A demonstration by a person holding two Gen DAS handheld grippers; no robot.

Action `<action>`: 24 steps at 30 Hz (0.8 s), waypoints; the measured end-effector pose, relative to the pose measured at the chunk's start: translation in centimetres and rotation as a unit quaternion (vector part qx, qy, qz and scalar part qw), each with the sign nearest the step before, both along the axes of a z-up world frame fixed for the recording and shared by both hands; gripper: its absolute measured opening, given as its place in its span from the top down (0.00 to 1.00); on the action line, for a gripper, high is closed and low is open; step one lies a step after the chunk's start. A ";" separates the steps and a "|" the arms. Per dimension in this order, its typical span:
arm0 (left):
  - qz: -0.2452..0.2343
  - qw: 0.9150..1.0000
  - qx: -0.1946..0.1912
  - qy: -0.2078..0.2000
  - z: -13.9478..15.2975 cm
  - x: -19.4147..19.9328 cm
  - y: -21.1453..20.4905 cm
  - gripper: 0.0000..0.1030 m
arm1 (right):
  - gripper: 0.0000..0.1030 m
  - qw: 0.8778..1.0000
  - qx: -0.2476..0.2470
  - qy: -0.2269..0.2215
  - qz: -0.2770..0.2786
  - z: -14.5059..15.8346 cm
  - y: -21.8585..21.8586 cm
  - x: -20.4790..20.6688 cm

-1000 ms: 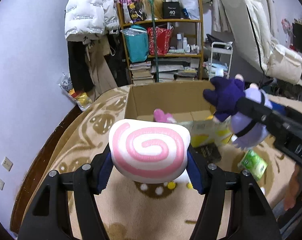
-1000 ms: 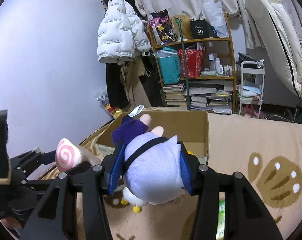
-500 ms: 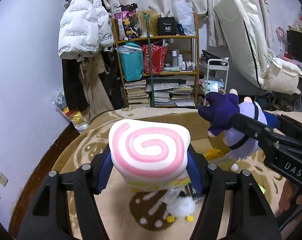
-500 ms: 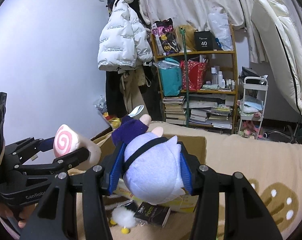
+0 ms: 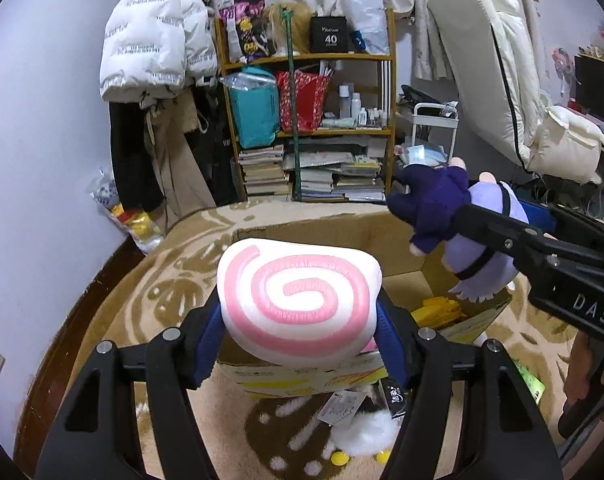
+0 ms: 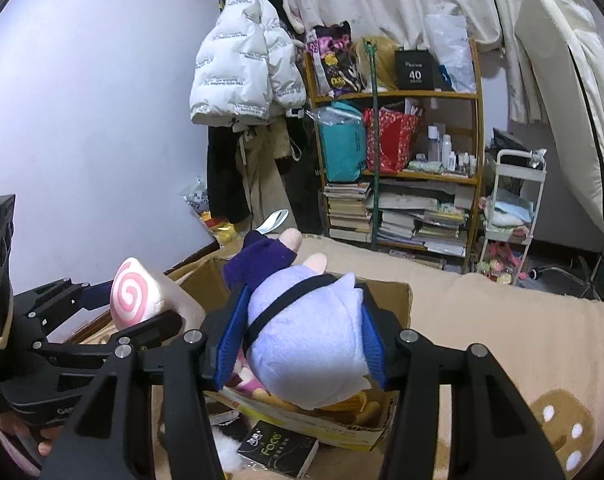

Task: Organize soft objects
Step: 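Open the left tool over the box while the right tool releases the purple doll into it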

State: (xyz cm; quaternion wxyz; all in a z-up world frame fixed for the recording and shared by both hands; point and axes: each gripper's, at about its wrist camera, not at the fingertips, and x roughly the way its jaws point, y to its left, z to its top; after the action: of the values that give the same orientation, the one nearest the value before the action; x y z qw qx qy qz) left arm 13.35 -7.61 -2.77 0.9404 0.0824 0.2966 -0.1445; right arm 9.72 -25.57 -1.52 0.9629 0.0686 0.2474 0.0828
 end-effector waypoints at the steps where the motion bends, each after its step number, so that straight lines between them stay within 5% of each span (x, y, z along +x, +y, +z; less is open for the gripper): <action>1: 0.002 1.000 0.000 0.004 -0.2 0.3 0.0 0.36 | 0.46 1.000 0.000 0.002 -0.002 -0.1 -0.1 0.2; 12: 0.008 0.999 -0.002 0.038 -2.0 1.7 0.4 0.30 | 0.43 0.998 0.029 0.052 -0.013 -2.6 -1.4 2.0; 17: 0.031 0.999 0.009 0.020 -1.8 1.6 0.8 0.13 | 0.42 0.998 0.030 0.062 -0.010 -3.0 -1.1 1.9; 20: 0.038 0.999 0.007 0.019 -1.5 1.6 1.3 0.09 | 0.29 0.997 0.035 0.064 -0.009 -3.1 -1.1 1.9; 24: 0.049 0.998 -0.004 0.042 -1.8 1.8 2.1 0.06 | 0.27 0.998 0.008 0.056 -0.022 -2.8 -0.9 1.4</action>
State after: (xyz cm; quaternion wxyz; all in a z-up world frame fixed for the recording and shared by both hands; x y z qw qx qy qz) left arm 15.18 -5.50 -4.62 0.9333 0.0578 0.3392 -0.1024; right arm 11.08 -26.48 -4.28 0.9486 0.0860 0.2986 0.0598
